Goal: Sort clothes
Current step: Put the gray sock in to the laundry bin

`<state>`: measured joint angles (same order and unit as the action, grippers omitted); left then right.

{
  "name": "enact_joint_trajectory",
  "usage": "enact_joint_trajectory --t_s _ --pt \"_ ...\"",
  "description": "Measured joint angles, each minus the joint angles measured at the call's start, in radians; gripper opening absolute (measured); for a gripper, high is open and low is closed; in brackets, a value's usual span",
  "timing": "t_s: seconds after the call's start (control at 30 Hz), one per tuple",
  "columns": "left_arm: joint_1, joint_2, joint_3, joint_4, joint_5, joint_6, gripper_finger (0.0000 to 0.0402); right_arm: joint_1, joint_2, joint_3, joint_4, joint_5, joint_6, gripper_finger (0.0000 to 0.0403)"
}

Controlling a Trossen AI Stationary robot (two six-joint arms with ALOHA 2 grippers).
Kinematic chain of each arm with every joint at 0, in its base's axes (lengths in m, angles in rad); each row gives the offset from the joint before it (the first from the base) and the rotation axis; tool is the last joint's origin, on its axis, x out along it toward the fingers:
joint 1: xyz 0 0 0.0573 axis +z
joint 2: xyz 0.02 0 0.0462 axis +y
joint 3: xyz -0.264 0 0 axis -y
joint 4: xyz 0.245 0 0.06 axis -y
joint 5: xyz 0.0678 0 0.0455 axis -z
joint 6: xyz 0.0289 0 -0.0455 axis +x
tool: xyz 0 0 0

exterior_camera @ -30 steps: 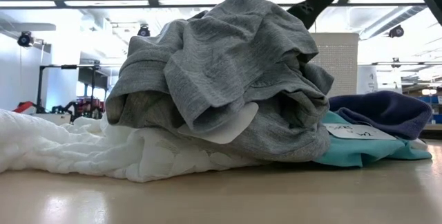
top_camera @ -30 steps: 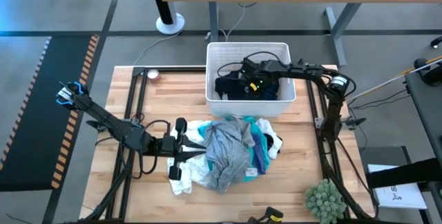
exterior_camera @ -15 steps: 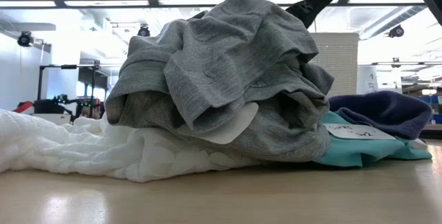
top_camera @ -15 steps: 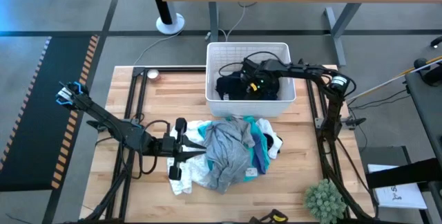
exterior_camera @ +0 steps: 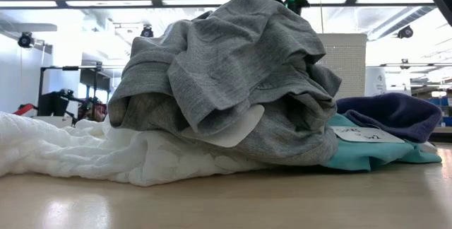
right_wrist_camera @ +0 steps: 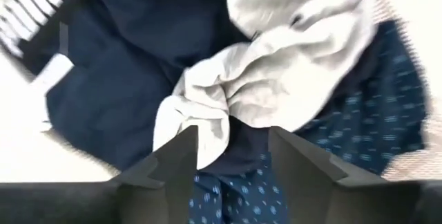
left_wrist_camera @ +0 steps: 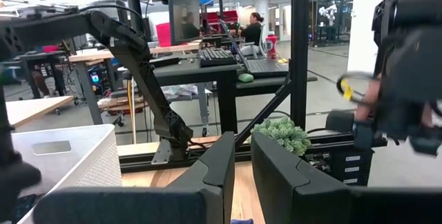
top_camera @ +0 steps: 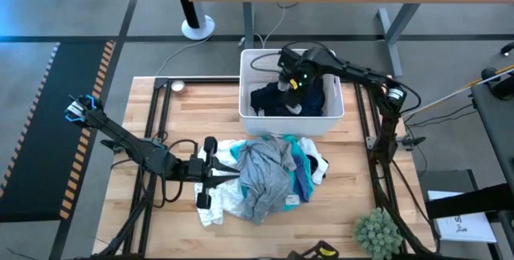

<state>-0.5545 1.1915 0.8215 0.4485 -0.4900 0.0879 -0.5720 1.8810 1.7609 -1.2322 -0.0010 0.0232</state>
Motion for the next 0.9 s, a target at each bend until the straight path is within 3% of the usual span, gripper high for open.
enact_joint_trajectory --t_s 0.27,0.43,0.57,0.8,0.9 --pt "0.0 0.0 0.0 0.0 0.0 0.0 0.0036 0.004 -0.007 0.25 -0.129 0.0 -0.066 0.0211" --pt "0.0 0.0 0.0 0.0 0.0 0.0 0.0036 0.02 -0.013 0.375 -0.241 0.001 -0.159 0.0206" --pt "0.0 0.0 0.0 -0.001 0.0 0.0 0.0036 0.039 -0.037 0.434 -0.302 0.002 -0.202 0.016" --pt "0.0 0.0 0.0 0.0 -0.001 0.0 0.0036 0.056 -0.145 0.438 -0.305 0.004 -0.233 0.0019" --pt "0.0 0.0 0.0 0.0 -0.001 0.0 0.0036 0.055 -0.19 0.437 -0.312 0.004 -0.219 0.0013"
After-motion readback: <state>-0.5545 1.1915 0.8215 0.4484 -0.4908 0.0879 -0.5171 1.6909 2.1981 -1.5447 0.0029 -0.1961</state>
